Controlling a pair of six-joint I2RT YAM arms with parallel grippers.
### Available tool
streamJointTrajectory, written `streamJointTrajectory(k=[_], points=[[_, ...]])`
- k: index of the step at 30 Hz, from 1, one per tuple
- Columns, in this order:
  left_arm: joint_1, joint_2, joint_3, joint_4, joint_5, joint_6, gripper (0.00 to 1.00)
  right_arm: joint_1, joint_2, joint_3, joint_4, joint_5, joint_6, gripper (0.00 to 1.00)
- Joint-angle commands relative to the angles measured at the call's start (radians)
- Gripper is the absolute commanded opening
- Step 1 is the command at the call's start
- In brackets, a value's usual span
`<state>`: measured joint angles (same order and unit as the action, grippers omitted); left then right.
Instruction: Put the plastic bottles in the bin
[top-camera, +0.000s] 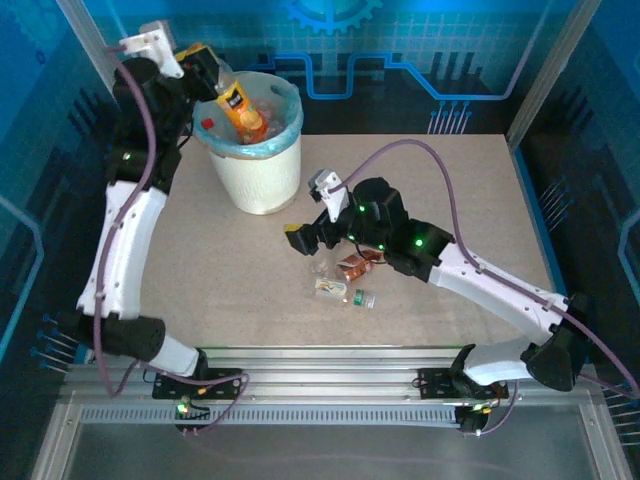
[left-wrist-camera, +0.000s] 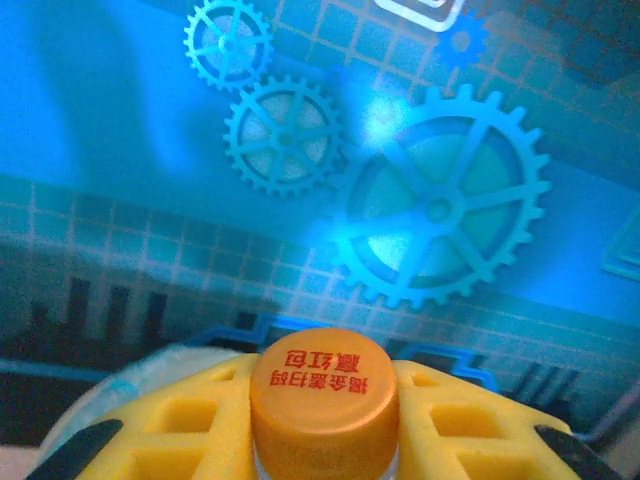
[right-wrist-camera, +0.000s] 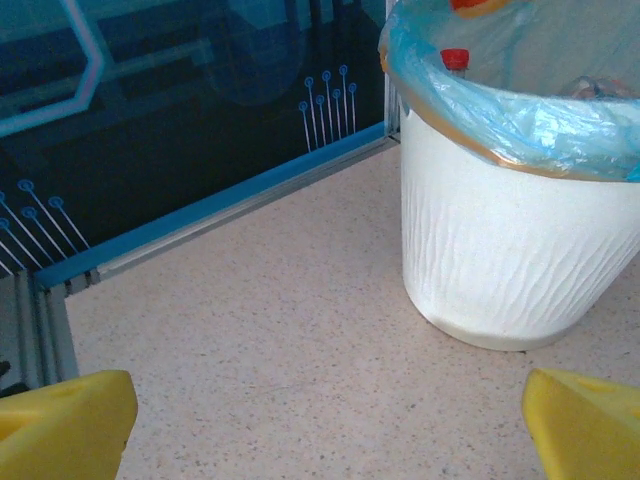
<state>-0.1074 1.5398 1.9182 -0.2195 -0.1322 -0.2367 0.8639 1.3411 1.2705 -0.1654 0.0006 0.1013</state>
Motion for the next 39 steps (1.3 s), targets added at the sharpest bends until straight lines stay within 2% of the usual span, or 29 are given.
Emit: streamJointTrajectory(k=[1, 11, 18, 20, 28, 31, 39], points=[[0.005, 0.097, 0.101, 0.148, -0.082, 0.149, 0.0, -0.023, 0.03, 0.074, -0.04, 0.021, -0.062, 1.0], [-0.007, 0.455, 0.395, 0.185, -0.122, 0.434, 0.0, -0.068, 0.161, 0.21, -0.148, 0.004, -0.107, 1.0], [-0.083, 0.576, 0.432, 0.207, -0.173, 0.772, 0.0, -0.079, 0.22, 0.271, -0.213, -0.009, -0.153, 1.0], [-0.1, 0.597, 0.432, 0.197, -0.194, 0.817, 0.0, -0.08, 0.225, 0.269, -0.22, -0.006, -0.159, 1.0], [-0.102, 0.642, 0.412, 0.076, -0.267, 0.788, 0.0, -0.08, 0.234, 0.259, -0.245, -0.012, -0.158, 1.0], [-0.093, 0.641, 0.399, 0.041, -0.277, 0.733, 0.0, -0.08, 0.241, 0.259, -0.249, -0.011, -0.163, 1.0], [-0.006, 0.559, 0.341, -0.046, -0.236, 0.389, 0.0, -0.081, 0.274, 0.301, -0.272, -0.023, -0.177, 1.0]])
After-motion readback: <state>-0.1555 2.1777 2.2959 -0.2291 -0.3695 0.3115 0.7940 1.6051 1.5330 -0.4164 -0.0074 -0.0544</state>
